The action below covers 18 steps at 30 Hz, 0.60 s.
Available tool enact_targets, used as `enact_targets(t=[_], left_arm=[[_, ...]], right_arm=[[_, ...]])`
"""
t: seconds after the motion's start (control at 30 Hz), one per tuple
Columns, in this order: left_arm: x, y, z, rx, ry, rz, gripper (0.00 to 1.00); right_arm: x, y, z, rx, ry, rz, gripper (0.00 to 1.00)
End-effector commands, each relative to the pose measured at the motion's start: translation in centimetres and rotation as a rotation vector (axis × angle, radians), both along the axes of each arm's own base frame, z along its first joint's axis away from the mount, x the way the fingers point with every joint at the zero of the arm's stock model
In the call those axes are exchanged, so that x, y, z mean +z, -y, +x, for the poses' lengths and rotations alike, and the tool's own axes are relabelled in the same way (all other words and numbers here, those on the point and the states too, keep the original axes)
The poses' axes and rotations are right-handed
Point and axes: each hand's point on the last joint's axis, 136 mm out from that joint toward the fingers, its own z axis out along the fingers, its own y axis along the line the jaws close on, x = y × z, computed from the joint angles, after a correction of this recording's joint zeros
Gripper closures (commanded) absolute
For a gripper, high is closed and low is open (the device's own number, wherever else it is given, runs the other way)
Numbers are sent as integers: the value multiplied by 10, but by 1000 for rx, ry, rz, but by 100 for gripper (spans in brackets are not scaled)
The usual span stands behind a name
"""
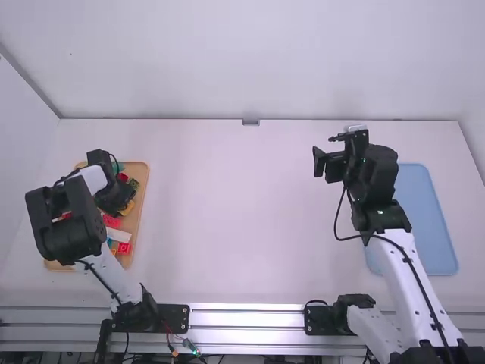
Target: Assemble lego blocks to make yellow taxi
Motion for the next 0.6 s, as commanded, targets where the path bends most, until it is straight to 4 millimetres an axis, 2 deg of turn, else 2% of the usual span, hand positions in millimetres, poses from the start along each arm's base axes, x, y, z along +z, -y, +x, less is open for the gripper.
enact_targets(t=[0.0,0.1,0.2,0.3,0.37,0.43,0.47,0.5,0.57], left_arm=[[4,1,2,-37,-30,-14,48],[25,1,6,-65,-43,-24,49],[52,7,18,-130,-20,-7,61],[70,20,27,-220,14,11,64],[80,37,35,-320,53,-1,64],[99,76,49,-572,135,-33,78],[104,87,52,-642,155,-40,81],[112,107,55,-751,183,-46,91],[123,143,58,-942,213,-37,95]], right_arm=[[17,-2,4,6,34,1,1],[17,-2,4,6,34,1,1],[15,-2,3,7,28,1,1],[13,-1,3,6,18,0,1],[13,-1,3,6,17,1,1],[14,-2,3,2,18,11,1],[14,-2,3,4,20,11,1],[14,-2,3,5,19,12,1],[14,-3,3,7,18,12,1]])
